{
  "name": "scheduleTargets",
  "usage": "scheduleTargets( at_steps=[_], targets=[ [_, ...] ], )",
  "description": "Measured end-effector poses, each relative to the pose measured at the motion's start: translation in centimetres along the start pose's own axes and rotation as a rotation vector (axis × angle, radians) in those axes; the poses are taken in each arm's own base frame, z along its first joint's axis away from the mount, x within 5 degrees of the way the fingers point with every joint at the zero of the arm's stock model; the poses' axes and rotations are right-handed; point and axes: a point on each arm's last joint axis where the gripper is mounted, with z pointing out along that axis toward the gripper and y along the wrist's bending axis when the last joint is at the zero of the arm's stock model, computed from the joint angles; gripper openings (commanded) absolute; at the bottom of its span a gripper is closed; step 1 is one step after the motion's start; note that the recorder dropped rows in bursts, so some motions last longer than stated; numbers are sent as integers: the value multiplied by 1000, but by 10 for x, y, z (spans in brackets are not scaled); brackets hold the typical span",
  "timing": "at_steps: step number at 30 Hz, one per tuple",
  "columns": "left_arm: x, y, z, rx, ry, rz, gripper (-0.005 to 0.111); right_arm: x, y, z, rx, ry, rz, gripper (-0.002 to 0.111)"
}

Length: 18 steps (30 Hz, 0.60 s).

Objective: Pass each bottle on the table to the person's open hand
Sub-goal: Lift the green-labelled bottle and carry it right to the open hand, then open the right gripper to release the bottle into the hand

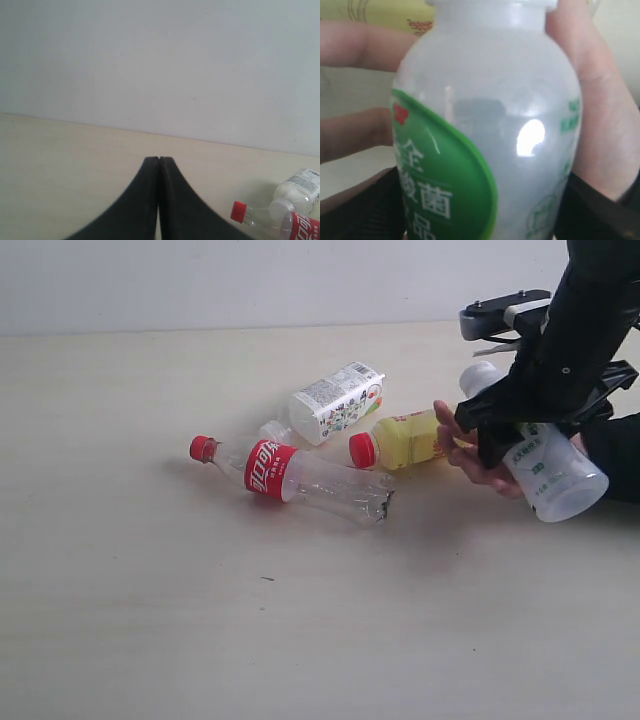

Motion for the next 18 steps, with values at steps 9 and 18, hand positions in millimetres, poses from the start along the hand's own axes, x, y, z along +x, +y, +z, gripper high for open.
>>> scheduleTargets(
  at_steps=[9, 18],
  targets=[
    [0, 0, 0, 0, 0, 0, 3, -3, 0, -1, -1, -33, 0, 74],
    [0, 0, 0, 0, 0, 0, 3, -5, -3, -54, 27, -206, -16, 72]
  ],
)
